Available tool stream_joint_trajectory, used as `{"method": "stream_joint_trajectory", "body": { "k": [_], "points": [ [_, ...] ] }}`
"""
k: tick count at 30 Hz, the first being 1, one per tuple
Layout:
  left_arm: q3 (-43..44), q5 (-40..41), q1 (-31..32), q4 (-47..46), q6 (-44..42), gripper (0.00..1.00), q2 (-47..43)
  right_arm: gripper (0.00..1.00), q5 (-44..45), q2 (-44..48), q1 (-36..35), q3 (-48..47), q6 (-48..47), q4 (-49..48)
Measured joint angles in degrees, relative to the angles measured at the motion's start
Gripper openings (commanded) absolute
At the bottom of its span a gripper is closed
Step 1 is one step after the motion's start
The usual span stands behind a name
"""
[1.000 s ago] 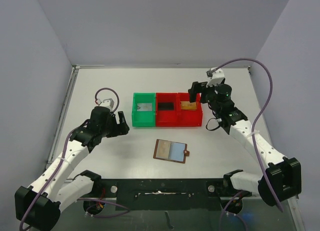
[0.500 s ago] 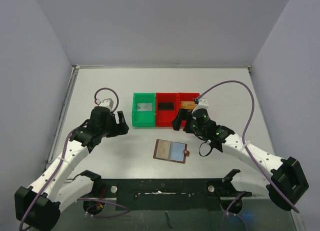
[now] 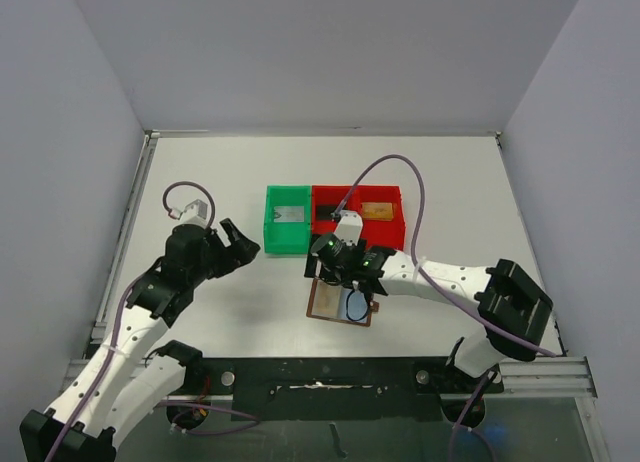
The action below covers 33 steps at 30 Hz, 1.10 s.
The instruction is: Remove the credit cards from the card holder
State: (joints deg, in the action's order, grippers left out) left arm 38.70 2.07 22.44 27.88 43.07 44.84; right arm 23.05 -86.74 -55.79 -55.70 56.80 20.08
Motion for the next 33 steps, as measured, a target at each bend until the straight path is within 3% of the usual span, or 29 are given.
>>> {"method": "stream_joint_trajectory", "body": {
  "k": [7,17,25,33],
  "points": [
    [-6.03,-4.61,0.00,-4.22,3.37,0.80,-4.63,0.69,5.07,-0.15,-2.71,0.61,5.33,2.78],
    [-6.51,-7.17,0.00,-9.64,1.64,0.80,-0.24,0.52,3.56,3.80,-2.71,7.65,8.83,2.05],
    [-4.31,-5.75,0.00,-11.69,-0.55,0.80,3.61,0.51,-1.25,3.72,-2.80,12.85,10.58,-1.03],
    [-4.24,-5.33,0.00,-10.29,-1.86,0.79,3.30,0.47,-1.49,3.32,-2.80,12.00,9.29,-1.16]
  ]
}}
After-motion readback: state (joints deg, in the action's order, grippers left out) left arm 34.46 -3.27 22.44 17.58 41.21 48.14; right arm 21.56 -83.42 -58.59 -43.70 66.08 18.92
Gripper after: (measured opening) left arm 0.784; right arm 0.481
